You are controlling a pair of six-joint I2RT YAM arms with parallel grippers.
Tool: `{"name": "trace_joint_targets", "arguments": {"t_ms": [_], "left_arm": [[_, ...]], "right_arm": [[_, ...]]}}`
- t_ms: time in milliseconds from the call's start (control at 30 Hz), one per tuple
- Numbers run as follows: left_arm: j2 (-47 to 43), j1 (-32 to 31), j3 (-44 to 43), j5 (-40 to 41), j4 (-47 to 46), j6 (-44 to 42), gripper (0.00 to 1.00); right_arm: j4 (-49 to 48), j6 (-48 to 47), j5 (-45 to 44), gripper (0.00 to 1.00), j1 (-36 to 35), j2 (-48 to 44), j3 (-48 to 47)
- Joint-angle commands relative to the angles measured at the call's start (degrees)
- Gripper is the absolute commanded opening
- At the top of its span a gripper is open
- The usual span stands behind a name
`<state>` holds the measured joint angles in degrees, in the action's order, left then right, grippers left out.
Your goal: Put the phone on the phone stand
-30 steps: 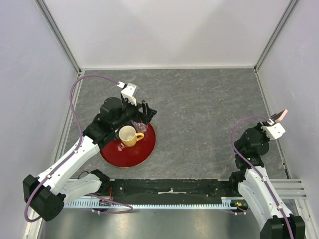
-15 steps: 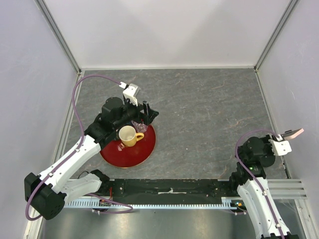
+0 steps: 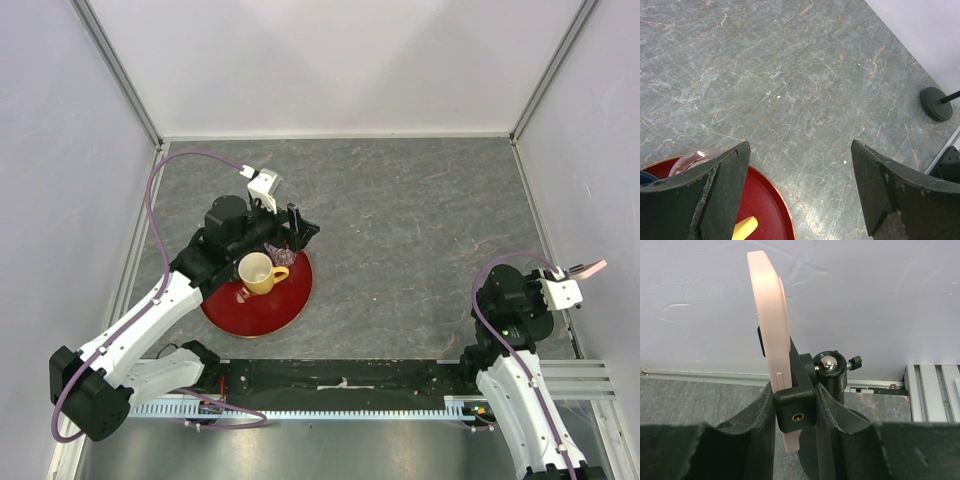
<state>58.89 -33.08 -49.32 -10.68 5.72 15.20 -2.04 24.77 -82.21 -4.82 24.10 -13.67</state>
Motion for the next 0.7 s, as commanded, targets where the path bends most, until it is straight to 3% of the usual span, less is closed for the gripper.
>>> {"name": "trace_joint_targets", "arguments": {"t_ms": [0, 167, 267, 500, 667], "left_arm": [[-0.71, 0.30, -0.07, -0.84, -2.20, 1.59, 0.88], [-0.97, 0.30, -0.16, -0.66, -2.02, 1.41, 0.88], [-1.32, 0.30, -0.07, 0.13, -1.85, 1.15, 0.87], [-1.50, 0.30, -0.16, 0.04, -1.94, 0.79, 0.87], [-1.59, 0.30, -0.16, -0.05, -1.85, 0.79, 0.87]], "right_arm": [[-0.42, 2.30, -1.19, 0.22, -0.01, 0.42, -3.91], [-0.42, 2.21, 0.48, 0.36, 0.07, 0.16, -4.17], [-0.51, 2.21, 1.61, 0.49, 0.07, 0.95, -4.26], [-1.38, -0.25, 4.60, 0.95, 0.07, 1.66, -5.05], [-2.61, -2.19, 6.71, 0.98, 0.07, 0.78, -4.96]]}}
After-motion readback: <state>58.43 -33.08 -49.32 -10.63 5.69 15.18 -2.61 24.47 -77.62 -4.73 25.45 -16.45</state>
